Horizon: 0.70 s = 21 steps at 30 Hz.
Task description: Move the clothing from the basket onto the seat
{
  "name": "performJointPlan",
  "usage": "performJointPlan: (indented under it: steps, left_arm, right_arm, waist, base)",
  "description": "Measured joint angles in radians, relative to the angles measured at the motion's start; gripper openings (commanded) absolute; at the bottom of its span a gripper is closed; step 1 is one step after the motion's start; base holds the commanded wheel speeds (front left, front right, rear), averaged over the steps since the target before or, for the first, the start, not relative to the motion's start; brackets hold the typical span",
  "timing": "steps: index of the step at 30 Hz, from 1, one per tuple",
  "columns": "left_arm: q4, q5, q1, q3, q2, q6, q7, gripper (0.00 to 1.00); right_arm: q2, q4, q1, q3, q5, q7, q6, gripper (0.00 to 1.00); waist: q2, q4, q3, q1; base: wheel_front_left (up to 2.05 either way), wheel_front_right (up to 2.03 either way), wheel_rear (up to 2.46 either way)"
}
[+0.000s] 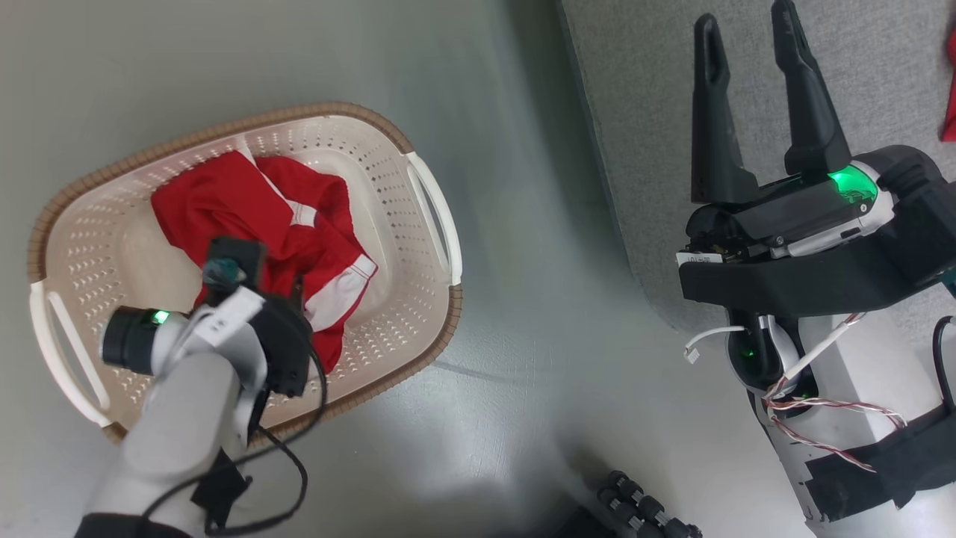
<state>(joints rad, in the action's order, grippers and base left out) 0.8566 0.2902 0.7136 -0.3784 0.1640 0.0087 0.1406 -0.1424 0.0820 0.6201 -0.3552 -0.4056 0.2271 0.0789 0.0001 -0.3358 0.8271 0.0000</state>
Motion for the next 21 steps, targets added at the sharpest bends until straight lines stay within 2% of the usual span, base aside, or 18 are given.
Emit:
performJointPlan:
  steps: [14,15,16,18,19,21]
  left_arm:
    - [0.131,0.038,0.079,0.053,-0.011,0.02,0.05,1.0]
    - [0.138,0.042,0.085,0.054,-0.012,0.021,0.053,0.83]
    - [0.145,0.048,0.09,0.055,-0.012,0.021,0.053,0.45]
    - [0.16,0.058,0.1,0.056,-0.012,0.021,0.059,0.11]
    - [0.166,0.06,0.104,0.057,-0.013,0.02,0.06,0.0]
    - [0.177,0.061,0.108,0.058,-0.014,0.02,0.06,0.0]
  right_arm:
    - [0.007,0.002,-0.001,0.003,0.0,0.013,-0.009,1.0]
    - [0.008,0.002,-0.001,0.003,0.0,0.013,-0.009,1.0]
    - [0.008,0.002,-0.001,0.003,0.0,0.013,-0.009,1.0]
    - [0.009,0.001,-0.001,0.003,0.0,0.013,-0.009,1.0]
    - [0.01,0.001,-0.001,0.003,0.0,0.013,-0.01,1.0]
    - [0.01,-0.001,-0.001,0.004,0.0,0.014,-0.013,1.0]
  waist:
    - [0.0,-0.011,0.032,0.0]
    - [0.0,-0.012,0.033,-0.0001]
    - [0.0,-0.012,0.033,-0.0002]
    - [0.0,-0.013,0.034,-0.0002]
    - [0.0,-0.013,0.034,-0.0002]
    - [0.0,-0.013,0.035,-0.0002]
  base:
    - [0.0,0.0,0.0]
    - [0.0,0.0,0.0]
    - [0.0,0.0,0.0]
    - [0.0,0.0,0.0]
    - [0.0,0.0,0.0]
    - [0.0,0.0,0.0]
